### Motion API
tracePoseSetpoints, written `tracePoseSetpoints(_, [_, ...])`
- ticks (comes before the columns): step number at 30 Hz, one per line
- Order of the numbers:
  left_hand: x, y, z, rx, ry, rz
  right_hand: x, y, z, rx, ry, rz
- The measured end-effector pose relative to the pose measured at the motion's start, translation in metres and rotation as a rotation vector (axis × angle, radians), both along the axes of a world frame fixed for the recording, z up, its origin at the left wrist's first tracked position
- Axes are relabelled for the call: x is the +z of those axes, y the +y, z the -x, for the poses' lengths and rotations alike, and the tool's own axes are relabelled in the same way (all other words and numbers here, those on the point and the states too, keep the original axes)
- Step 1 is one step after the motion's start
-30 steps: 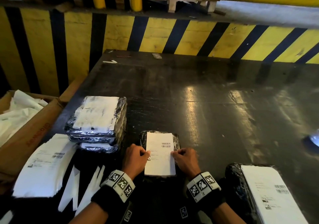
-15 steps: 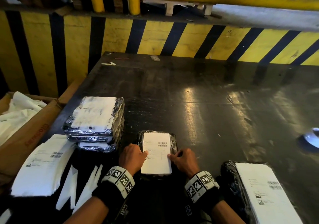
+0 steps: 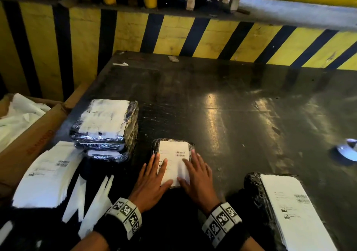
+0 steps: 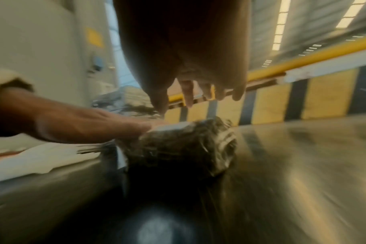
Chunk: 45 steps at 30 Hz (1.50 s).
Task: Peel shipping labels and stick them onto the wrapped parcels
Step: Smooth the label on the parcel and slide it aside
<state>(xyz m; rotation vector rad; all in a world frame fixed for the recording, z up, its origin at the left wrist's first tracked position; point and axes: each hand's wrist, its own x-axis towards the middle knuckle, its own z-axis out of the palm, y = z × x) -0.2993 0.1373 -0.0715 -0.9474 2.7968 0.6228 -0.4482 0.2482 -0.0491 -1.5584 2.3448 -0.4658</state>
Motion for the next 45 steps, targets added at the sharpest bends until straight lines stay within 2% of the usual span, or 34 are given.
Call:
tracePoseSetpoints(3, [0.005,0.001,0.0,-0.016,-0.029,-0.008,0.0,-0.015,-0.006,0.21,0.09,-0.117])
tracePoseSetpoints(5, [0.007,0.003,0.001,-0.001,-0.015,-0.019,0.0,-0.026,0.003,0.18,0.105,-0.194])
tracePoseSetpoints(11, [0.012,0.005,0.001,0.014,-0.02,-0.038,0.002,-0.062,0.04,0.024,0.057,-0.25])
tracePoseSetpoints(15, [0.013,0.002,-0.001,0.004,-0.003,-0.065,0.008,-0.064,0.044,0.038,0.03,-0.272])
tracePoseSetpoints(19, [0.012,0.0,-0.009,0.028,0.018,-0.062,0.026,-0.042,0.02,0.264,0.158,-0.246])
tracePoseSetpoints(22, [0.007,0.001,-0.015,0.06,0.027,-0.067,0.021,-0.034,0.003,0.4,0.222,-0.292])
tracePoseSetpoints(27, [-0.001,0.001,-0.014,0.071,0.044,-0.072,0.01,-0.058,0.019,0.257,0.196,-0.288])
tracePoseSetpoints(33, [0.0,0.002,-0.016,0.07,0.056,-0.078,0.011,-0.079,0.032,0.165,0.113,-0.321])
tracePoseSetpoints(39, [0.004,0.002,-0.018,0.06,0.059,-0.12,0.025,-0.06,0.003,0.452,0.261,-0.346])
tracePoseSetpoints(45, [0.002,0.003,-0.018,0.078,0.078,-0.116,0.025,-0.089,0.009,0.399,0.223,-0.349])
